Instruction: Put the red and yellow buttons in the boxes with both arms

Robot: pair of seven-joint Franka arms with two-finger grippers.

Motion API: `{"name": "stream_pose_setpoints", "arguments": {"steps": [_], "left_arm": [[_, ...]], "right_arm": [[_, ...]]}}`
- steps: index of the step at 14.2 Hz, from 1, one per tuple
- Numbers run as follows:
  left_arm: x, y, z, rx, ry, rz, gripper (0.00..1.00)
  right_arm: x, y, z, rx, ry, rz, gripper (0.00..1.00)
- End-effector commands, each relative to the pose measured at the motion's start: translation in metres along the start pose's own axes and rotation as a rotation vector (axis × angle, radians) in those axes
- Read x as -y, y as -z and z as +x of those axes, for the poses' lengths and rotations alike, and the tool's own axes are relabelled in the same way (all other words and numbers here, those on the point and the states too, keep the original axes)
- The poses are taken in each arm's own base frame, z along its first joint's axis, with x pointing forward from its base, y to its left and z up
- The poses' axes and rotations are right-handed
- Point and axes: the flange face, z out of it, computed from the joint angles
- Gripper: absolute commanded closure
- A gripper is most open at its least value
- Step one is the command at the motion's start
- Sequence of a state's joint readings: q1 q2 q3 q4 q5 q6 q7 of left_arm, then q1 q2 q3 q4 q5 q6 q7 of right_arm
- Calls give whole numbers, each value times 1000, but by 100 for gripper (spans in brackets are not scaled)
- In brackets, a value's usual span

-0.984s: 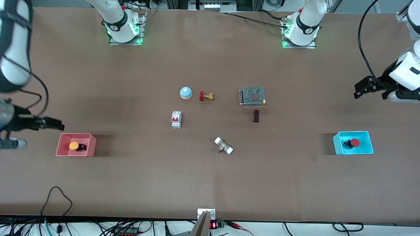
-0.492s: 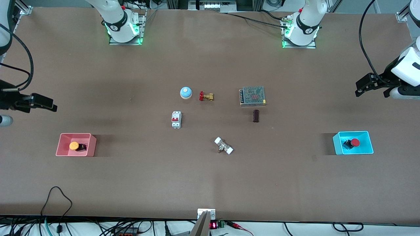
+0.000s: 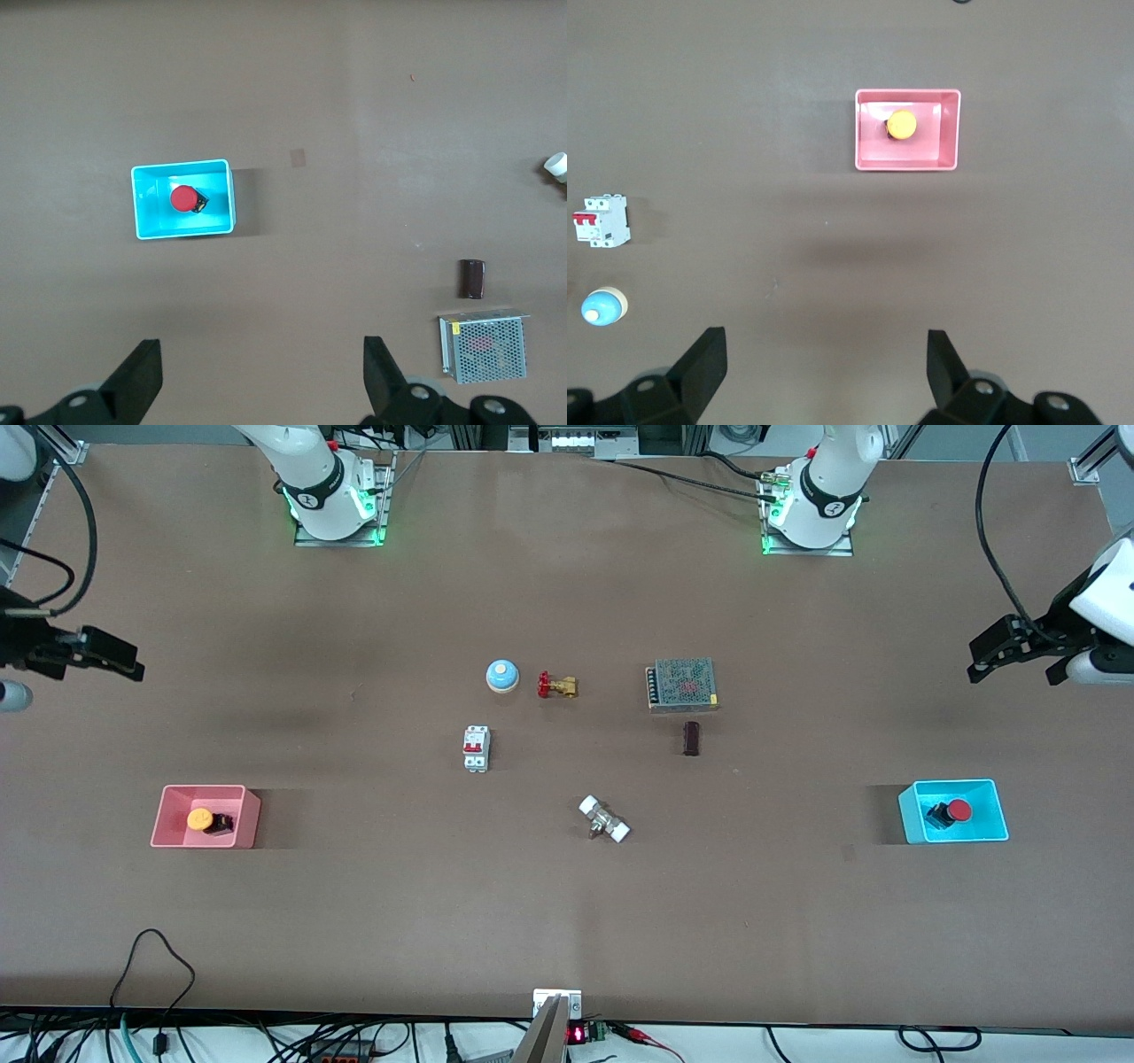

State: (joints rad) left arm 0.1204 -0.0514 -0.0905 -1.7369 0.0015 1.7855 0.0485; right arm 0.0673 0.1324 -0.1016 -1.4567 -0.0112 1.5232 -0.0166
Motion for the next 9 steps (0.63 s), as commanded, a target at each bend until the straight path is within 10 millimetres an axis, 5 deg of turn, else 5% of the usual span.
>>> {"name": "stream_pose_setpoints", "arguments": {"steps": [1,4,9], "left_arm": [[0,36,-2,-16,-10,7,0],[0,52,-5,-1,-12,6,0],[-2,51,-6,11,-12,2,0]], "right_arm": [[-6,5,-26,8,-17,-4,0],[-6,7,-46,13,-10,1,0],[-5,11,-57,27,2,3,0]]}}
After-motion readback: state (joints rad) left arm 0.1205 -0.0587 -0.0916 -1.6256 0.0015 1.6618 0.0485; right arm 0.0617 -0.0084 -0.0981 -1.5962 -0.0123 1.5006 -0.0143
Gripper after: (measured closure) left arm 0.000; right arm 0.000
